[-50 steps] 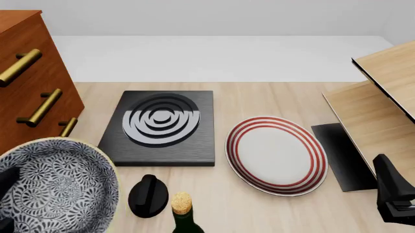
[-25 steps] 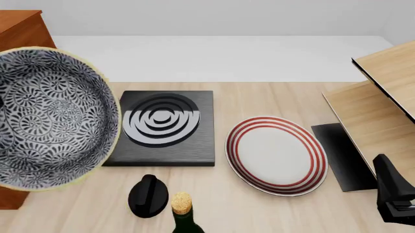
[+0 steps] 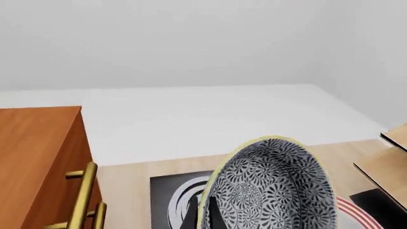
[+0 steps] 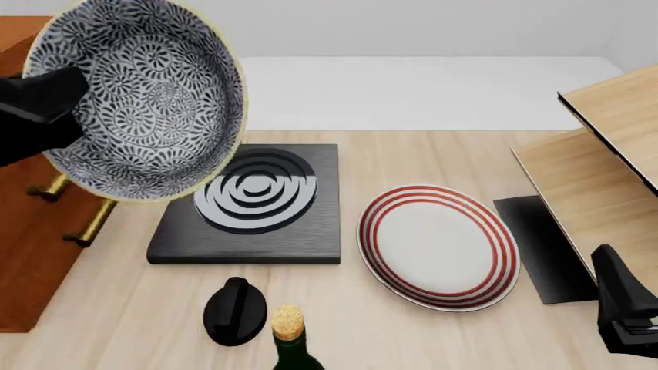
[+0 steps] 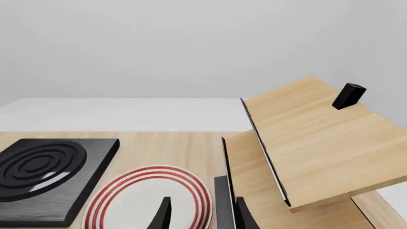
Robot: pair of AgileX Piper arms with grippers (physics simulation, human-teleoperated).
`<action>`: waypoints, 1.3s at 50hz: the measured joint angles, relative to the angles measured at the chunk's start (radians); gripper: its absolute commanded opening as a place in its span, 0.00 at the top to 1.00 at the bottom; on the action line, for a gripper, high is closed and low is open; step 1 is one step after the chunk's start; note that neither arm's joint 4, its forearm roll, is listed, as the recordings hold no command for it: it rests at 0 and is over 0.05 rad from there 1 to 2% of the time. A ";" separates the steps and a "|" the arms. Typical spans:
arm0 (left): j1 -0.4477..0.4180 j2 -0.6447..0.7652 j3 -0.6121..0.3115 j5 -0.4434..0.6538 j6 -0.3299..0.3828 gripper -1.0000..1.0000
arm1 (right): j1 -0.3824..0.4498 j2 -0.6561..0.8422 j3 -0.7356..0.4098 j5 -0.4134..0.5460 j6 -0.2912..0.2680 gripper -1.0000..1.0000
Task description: Pick up the akita bowl and put it on the plate.
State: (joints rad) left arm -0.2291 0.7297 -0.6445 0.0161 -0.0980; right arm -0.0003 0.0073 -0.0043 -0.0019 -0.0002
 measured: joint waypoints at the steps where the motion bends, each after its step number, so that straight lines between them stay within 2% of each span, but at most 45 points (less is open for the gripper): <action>1: -0.007 0.018 -0.004 -0.013 -0.004 1.00 | 0.000 0.000 0.000 0.000 0.000 0.00; 15: -0.122 0.269 -0.076 -0.132 -0.059 1.00 | 0.000 0.000 0.000 0.000 0.000 0.00; 36: -0.301 0.566 -0.204 -0.178 -0.097 1.00 | 0.000 0.000 0.000 0.000 0.000 0.00; 65: -0.460 0.794 -0.293 -0.194 -0.137 1.00 | 0.000 0.000 0.000 0.000 0.000 0.00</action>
State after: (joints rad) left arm -0.6888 1.5238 -0.9372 -0.1780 -0.2349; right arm -0.0003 0.0072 -0.0043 -0.0019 -0.0002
